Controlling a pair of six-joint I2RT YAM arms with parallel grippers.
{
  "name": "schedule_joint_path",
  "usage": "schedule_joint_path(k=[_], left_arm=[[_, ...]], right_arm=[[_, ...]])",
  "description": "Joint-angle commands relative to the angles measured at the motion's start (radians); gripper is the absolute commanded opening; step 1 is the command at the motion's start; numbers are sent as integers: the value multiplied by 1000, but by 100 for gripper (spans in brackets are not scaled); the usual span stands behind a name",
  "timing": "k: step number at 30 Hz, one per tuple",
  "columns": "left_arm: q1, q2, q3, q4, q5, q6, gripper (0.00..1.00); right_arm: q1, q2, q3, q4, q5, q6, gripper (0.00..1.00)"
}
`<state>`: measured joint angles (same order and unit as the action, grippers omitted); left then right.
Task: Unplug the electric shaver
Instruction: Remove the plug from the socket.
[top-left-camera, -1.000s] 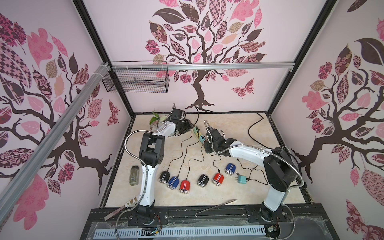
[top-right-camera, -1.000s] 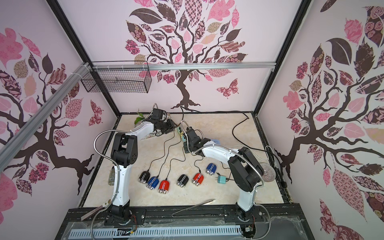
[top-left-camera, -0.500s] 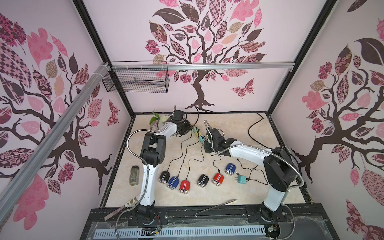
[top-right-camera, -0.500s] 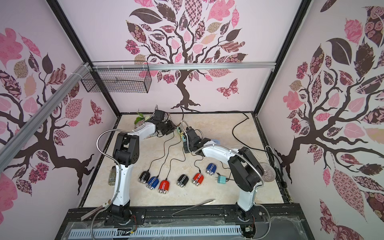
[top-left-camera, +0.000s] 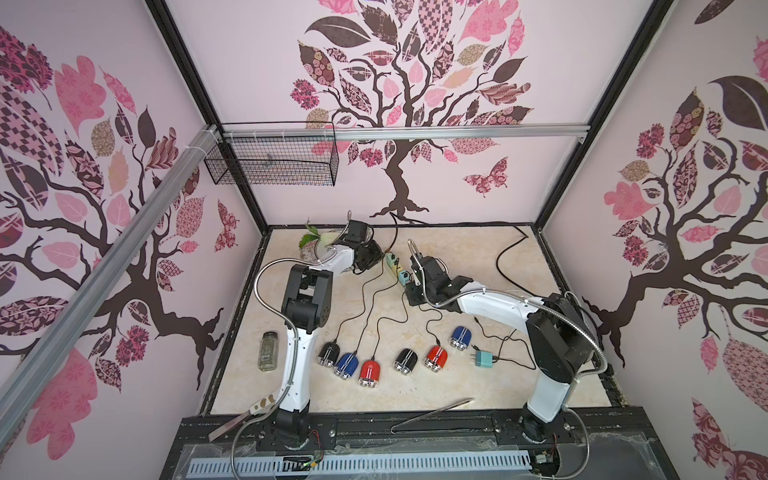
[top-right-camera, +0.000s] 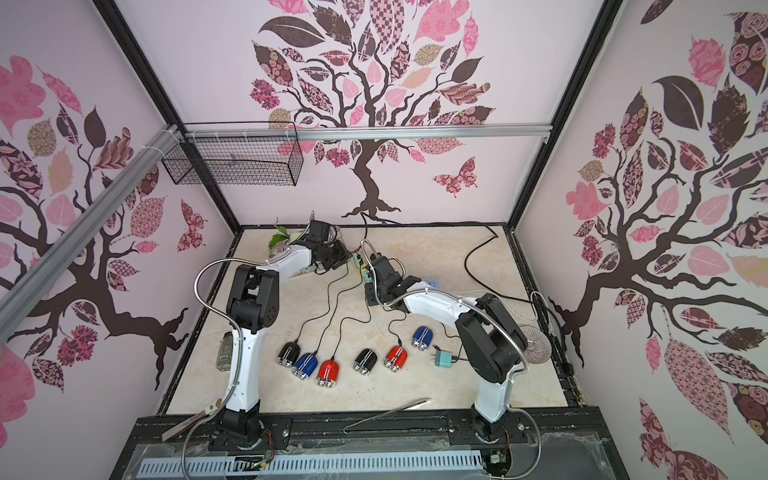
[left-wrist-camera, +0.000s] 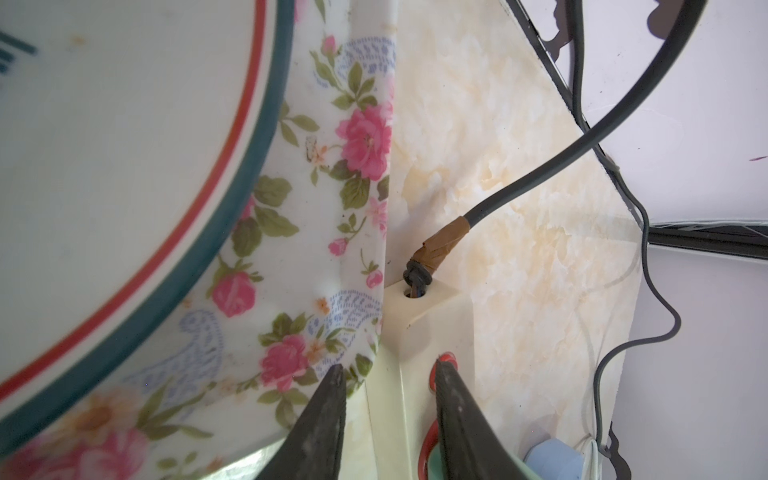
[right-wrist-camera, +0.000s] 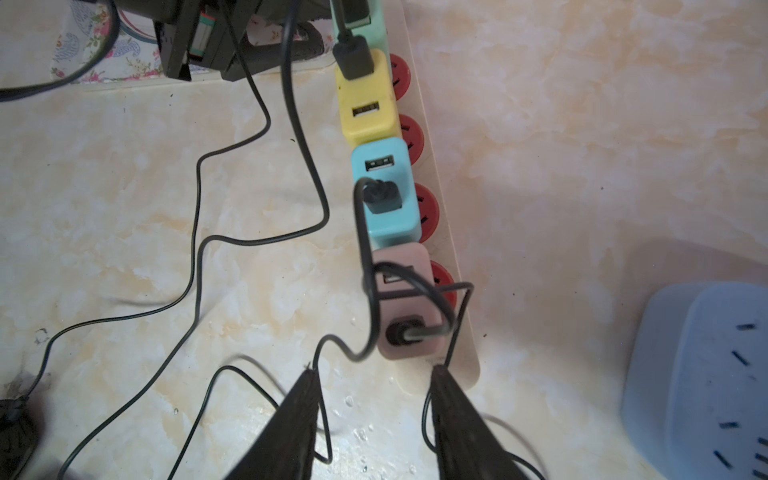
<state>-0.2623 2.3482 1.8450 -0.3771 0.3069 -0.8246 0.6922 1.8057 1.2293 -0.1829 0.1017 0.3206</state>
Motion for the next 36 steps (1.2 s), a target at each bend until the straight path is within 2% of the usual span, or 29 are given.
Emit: schedule_joint_path(k=[1,10,16,21,36], left_arm=[[-9,2,-41,18,-12,-18,37],[-13,-10,-3,-31,-57,8,35],[-28,-32,30,-62,-109,58,27],[-34,-11,88,-129,-127,87,23],[-66,71,319,-321,-247,199,22]], right_arm=[[-3,29,10,12,-8,-25,47],[-11,52,25,11,13,-38,48],[-16,47,20,14,19,-46,48],[-17,50,18,8,32,-55,48],[-23,31,-3,10,49,-70,48]])
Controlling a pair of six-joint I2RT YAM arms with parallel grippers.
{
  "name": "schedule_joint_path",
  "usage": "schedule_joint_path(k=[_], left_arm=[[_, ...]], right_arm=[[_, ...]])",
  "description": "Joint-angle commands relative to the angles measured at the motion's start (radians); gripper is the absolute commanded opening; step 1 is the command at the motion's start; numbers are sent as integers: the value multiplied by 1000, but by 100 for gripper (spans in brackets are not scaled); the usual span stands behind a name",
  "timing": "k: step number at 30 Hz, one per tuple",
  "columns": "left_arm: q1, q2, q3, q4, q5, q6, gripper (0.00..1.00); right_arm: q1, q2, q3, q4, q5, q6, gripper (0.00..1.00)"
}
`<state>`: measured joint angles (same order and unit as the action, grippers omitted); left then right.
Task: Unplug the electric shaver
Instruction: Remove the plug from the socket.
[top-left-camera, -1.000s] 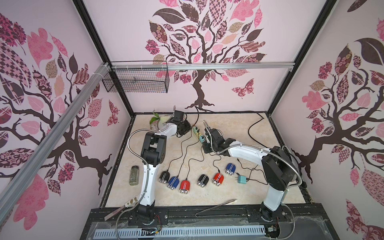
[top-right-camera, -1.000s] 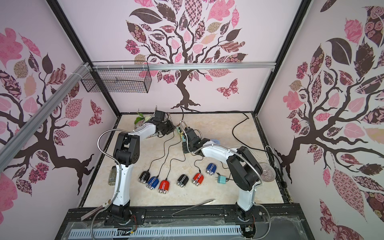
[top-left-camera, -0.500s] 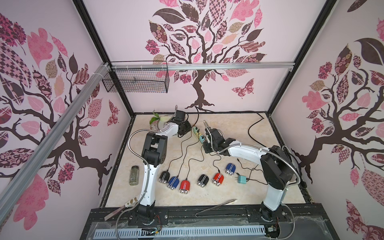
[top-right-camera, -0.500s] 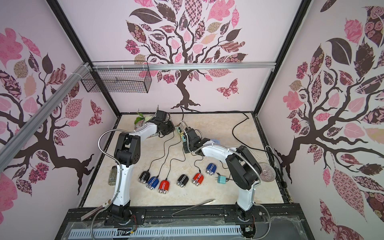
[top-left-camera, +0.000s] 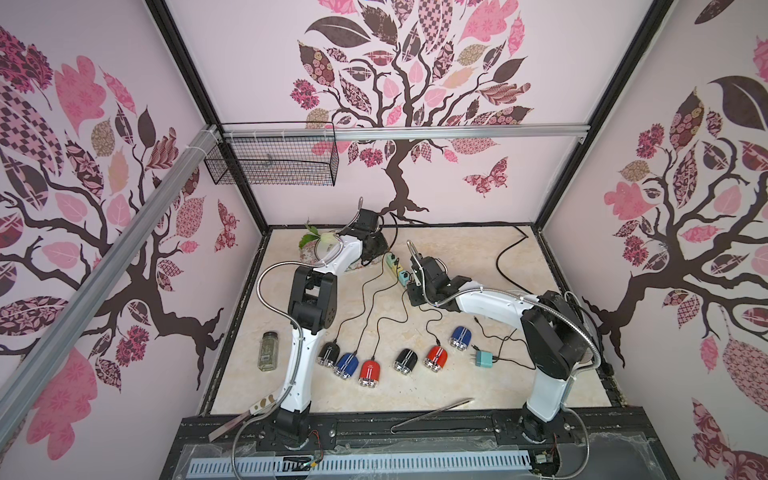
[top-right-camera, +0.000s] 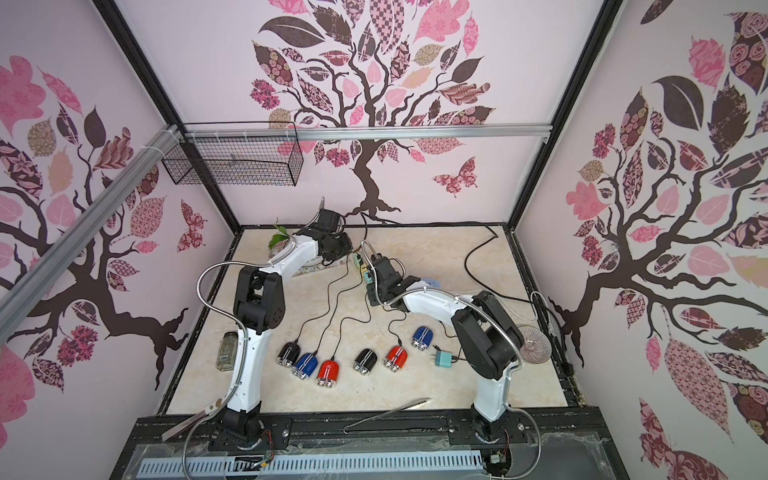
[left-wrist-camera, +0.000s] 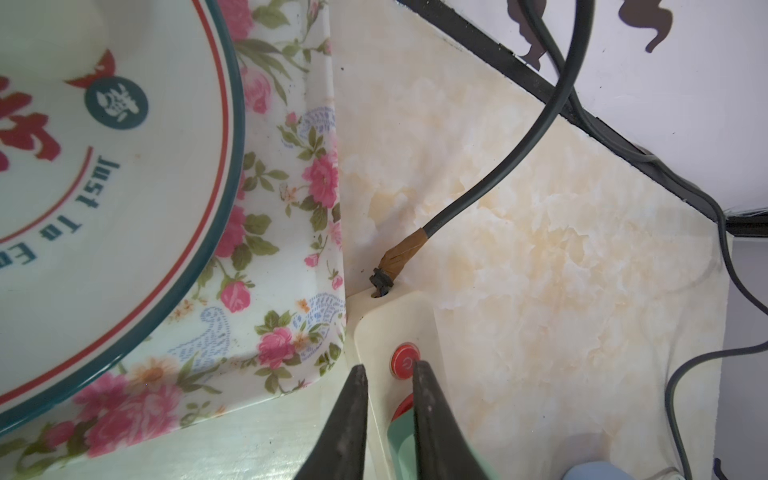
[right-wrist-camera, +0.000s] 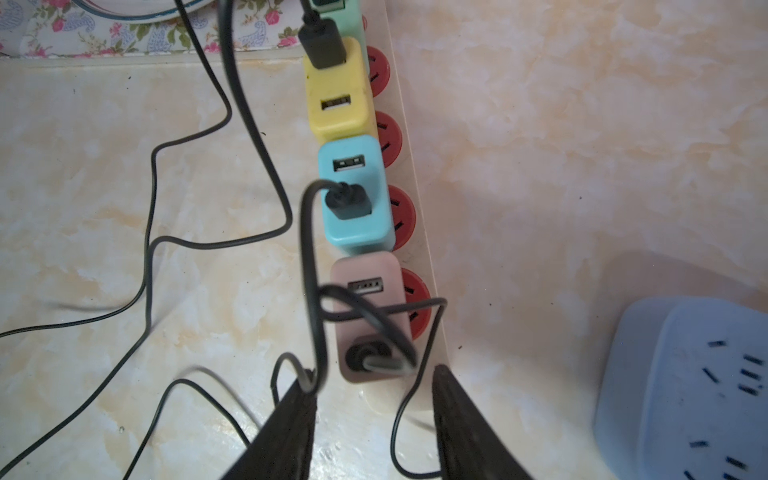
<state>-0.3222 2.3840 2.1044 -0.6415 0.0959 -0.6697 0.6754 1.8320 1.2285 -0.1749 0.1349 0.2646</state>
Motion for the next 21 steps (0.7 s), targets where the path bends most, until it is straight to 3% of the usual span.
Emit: schedule_joint_path(k=[1,21], left_arm=[[-6,42,67,-61,-35,49,22],[-12,100,109,-110,-77,116,20]], right_arm=[[-8,3,-4,2,15,-13,48],[-11,18,-3,17,1,-21,51]])
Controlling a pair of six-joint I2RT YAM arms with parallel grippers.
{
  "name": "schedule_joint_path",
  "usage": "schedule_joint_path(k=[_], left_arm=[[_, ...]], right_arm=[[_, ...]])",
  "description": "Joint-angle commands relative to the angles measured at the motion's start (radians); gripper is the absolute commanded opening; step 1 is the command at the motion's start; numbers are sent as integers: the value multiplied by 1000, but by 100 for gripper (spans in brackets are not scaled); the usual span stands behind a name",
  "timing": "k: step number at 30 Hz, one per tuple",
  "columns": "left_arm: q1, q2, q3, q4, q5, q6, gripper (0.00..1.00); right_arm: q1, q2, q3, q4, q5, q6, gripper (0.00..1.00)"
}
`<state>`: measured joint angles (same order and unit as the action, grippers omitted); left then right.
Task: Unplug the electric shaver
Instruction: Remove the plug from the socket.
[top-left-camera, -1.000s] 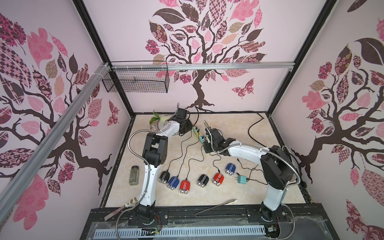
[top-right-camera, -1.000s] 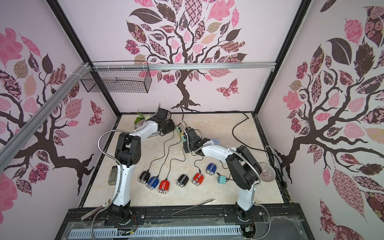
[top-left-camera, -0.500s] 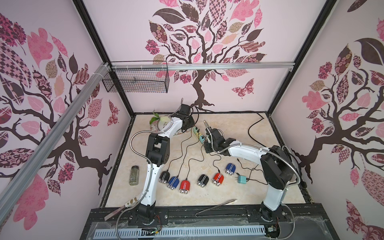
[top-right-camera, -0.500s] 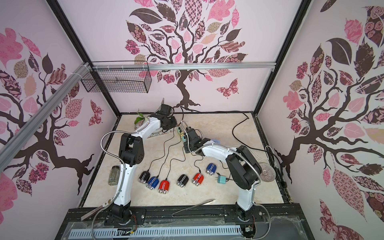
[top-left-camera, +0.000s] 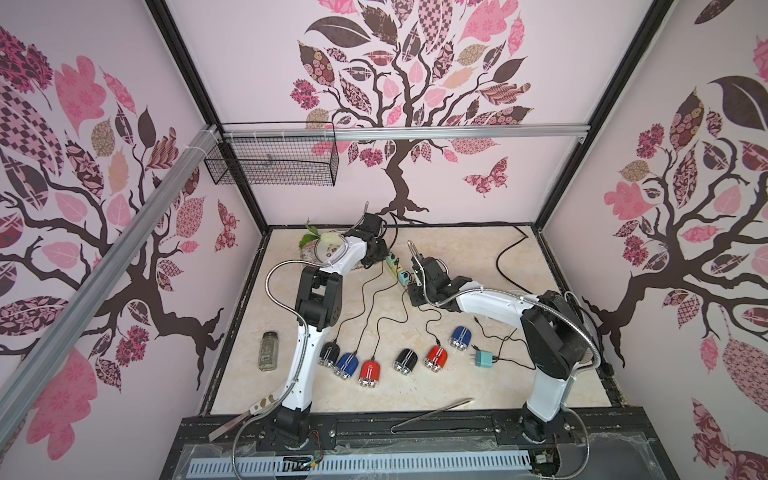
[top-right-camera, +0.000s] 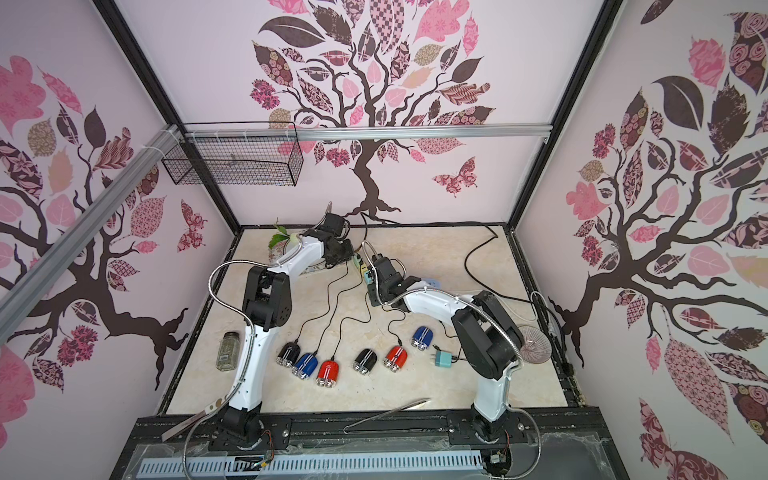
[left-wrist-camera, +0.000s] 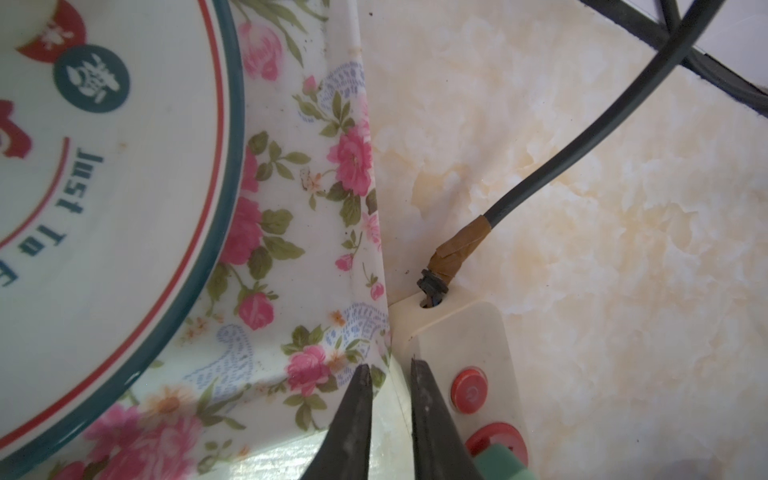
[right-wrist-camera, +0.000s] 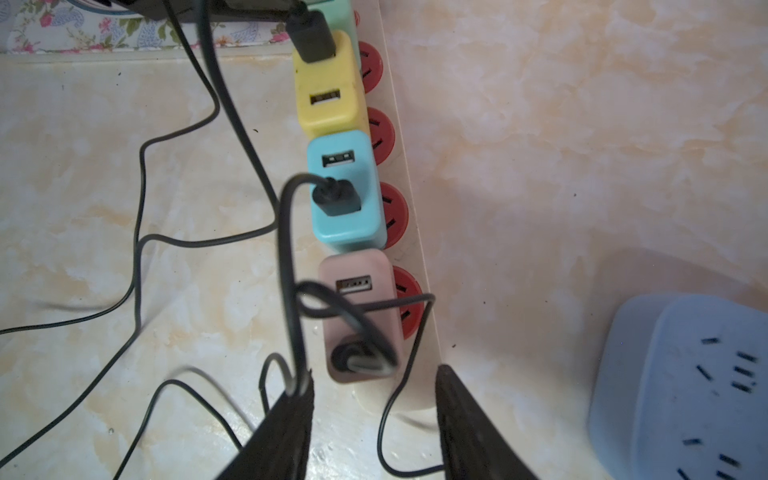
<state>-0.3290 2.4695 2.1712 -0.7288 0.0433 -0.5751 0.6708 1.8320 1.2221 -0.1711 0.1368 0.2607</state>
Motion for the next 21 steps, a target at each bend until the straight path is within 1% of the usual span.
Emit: schedule_joint_path(k=[1,4,8,21], left_arm=[[-5,15,42,-23,-22,23,20],[-5,20,43,-19,-17,22,20],[-5,22,45,-17,-10,20,20],[-5,31,53,-15,-5,11,19]], right_arm=[[-6,20,4,15,-4,-18,52],[-6,25,13,17,-12,-23,54],[-6,39,32,14,-20,-33,54],[-6,87,75,23,9,-82,46]])
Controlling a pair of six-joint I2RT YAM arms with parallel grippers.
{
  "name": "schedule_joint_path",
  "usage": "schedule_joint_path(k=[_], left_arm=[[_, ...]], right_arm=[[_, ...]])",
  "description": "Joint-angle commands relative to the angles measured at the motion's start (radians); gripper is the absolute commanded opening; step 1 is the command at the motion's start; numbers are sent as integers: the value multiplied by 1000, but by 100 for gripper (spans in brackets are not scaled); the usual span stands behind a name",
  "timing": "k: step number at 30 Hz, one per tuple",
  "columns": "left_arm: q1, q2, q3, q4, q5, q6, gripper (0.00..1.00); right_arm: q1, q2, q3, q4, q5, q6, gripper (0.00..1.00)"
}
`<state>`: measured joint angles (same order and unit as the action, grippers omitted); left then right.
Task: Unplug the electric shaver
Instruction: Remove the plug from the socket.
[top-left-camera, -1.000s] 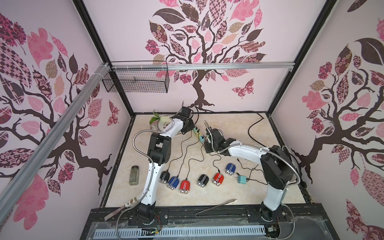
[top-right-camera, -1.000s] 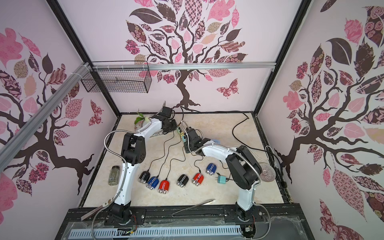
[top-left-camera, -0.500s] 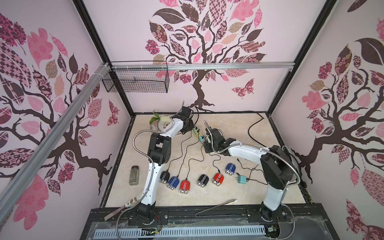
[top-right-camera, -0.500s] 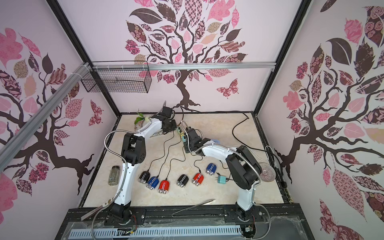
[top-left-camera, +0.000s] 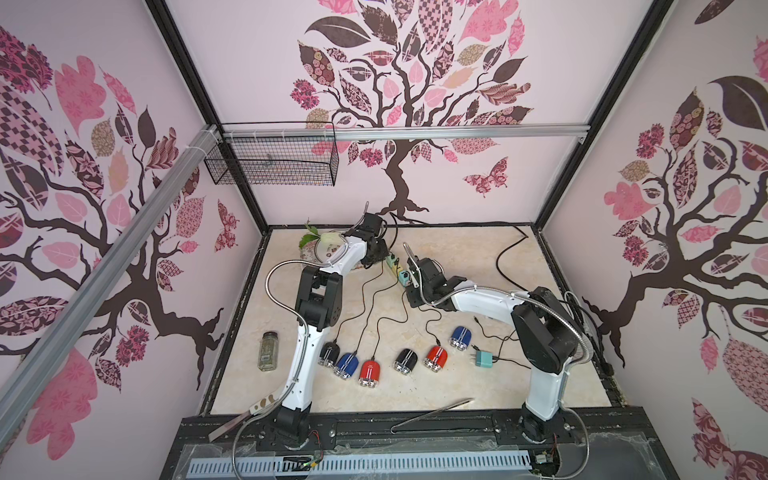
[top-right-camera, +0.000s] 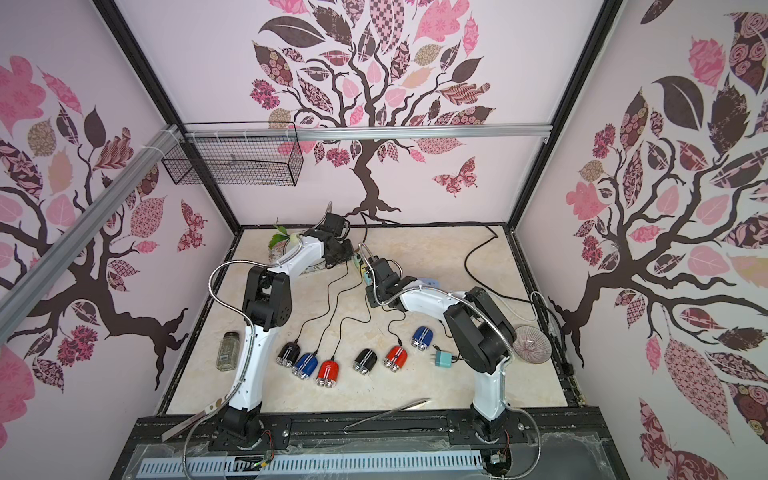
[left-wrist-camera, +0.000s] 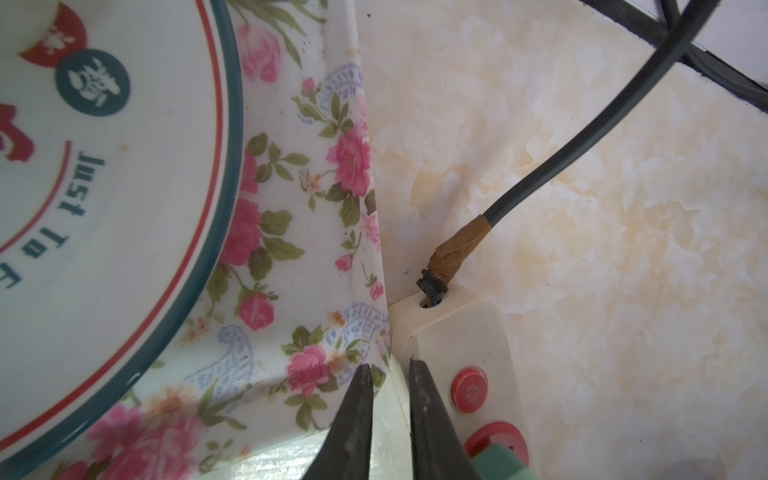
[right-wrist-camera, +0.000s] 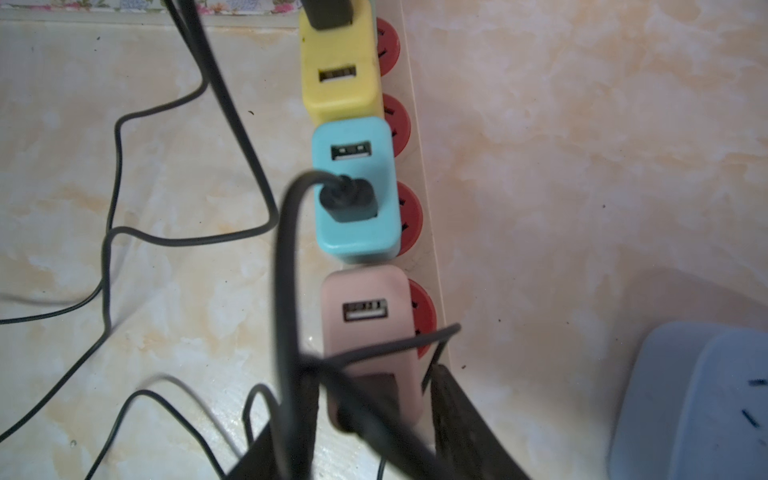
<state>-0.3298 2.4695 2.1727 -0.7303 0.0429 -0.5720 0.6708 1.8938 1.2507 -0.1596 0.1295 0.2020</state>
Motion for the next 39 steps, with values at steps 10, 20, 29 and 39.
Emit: schedule_joint_path(k=[10,20,29,39], left_arm=[[-5,43,64,-20,3,-5,19],[-5,49,64,-30,-5,-2,18],[-5,60,64,-31,-15,-6,17],[-5,57,62,-24,-14,-11,17]], right_arm=[[-6,52,79,19,9,-60,41],[-5,25,58,31,20,-80,29],[-5,-39,37,49,27,-90,29],[15,-60,46,48,75,-117,29]])
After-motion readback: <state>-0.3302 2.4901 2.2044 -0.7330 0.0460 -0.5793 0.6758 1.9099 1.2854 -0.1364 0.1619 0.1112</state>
